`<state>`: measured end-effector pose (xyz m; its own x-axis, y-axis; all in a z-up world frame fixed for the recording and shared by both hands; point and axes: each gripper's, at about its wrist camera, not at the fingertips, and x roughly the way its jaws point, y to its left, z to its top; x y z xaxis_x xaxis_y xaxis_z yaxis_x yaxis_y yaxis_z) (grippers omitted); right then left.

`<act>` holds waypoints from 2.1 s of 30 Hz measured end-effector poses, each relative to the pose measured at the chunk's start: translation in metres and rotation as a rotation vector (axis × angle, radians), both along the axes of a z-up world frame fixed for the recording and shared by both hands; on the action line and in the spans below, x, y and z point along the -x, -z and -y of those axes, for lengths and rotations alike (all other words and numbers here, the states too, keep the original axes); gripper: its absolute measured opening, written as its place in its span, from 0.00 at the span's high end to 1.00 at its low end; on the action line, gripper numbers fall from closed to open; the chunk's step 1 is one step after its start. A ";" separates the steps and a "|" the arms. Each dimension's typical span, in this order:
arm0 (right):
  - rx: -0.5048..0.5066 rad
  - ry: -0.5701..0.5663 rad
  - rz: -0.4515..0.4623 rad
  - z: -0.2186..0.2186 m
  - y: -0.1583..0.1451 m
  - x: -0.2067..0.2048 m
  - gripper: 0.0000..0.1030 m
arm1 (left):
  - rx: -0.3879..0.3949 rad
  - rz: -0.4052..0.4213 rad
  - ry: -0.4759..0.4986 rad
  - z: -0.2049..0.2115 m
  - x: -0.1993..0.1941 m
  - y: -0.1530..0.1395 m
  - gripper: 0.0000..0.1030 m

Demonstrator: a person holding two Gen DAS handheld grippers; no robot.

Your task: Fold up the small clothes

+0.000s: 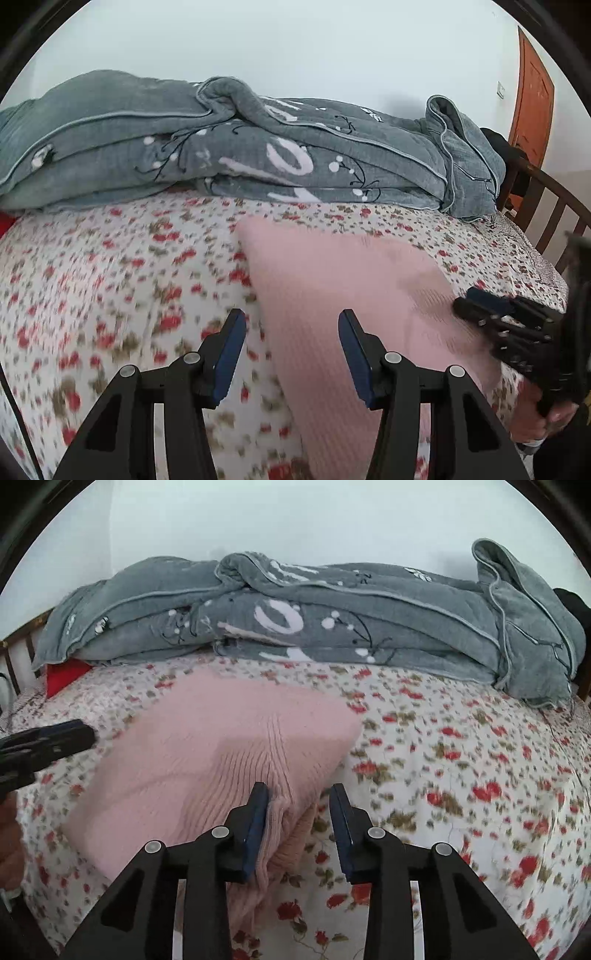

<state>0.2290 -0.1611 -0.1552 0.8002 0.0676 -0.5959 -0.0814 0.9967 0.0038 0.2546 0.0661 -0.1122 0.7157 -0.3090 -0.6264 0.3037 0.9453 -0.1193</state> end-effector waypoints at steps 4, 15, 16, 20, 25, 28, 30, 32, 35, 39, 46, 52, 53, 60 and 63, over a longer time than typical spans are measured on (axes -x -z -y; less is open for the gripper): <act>0.010 -0.005 0.056 -0.004 -0.022 -0.023 0.67 | 0.009 -0.018 0.005 0.011 -0.037 -0.005 0.51; -0.054 0.027 -0.087 0.010 0.018 -0.079 0.67 | -0.068 -0.075 -0.026 0.039 -0.059 0.043 0.51; -0.053 0.028 -0.085 0.009 0.016 -0.077 0.67 | -0.066 -0.077 -0.031 0.038 -0.058 0.039 0.51; -0.040 0.030 -0.079 0.008 0.005 -0.061 0.64 | -0.003 -0.109 -0.050 0.029 -0.048 0.027 0.51; -0.054 0.031 -0.063 0.011 -0.016 -0.025 0.46 | -0.026 -0.091 -0.072 0.031 -0.016 0.011 0.51; -0.044 0.038 -0.048 0.013 -0.029 -0.003 0.42 | -0.062 -0.074 -0.069 0.040 0.004 -0.001 0.50; -0.044 0.048 -0.047 0.017 -0.037 0.012 0.41 | -0.069 -0.062 -0.077 0.044 0.017 -0.010 0.46; -0.049 0.057 -0.059 0.022 -0.045 0.029 0.41 | -0.071 -0.059 -0.089 0.048 0.035 -0.020 0.44; -0.058 0.068 -0.080 0.031 -0.056 0.053 0.41 | -0.085 -0.055 -0.087 0.056 0.061 -0.032 0.43; -0.035 0.108 -0.062 0.039 -0.072 0.086 0.18 | -0.096 -0.017 -0.121 0.061 0.098 -0.051 0.31; 0.015 0.131 0.001 0.042 -0.093 0.146 0.04 | -0.102 0.006 -0.180 0.058 0.157 -0.073 0.23; 0.005 0.126 0.002 0.043 -0.102 0.182 0.03 | -0.094 0.033 -0.209 0.049 0.194 -0.085 0.19; 0.009 0.124 0.006 0.042 -0.104 0.187 0.03 | -0.095 0.038 -0.215 0.049 0.197 -0.086 0.18; 0.012 0.135 0.020 0.040 -0.109 0.212 0.03 | -0.066 0.045 -0.216 0.048 0.216 -0.094 0.18; 0.016 0.146 0.030 0.039 -0.111 0.218 0.03 | -0.057 0.051 -0.214 0.049 0.221 -0.097 0.18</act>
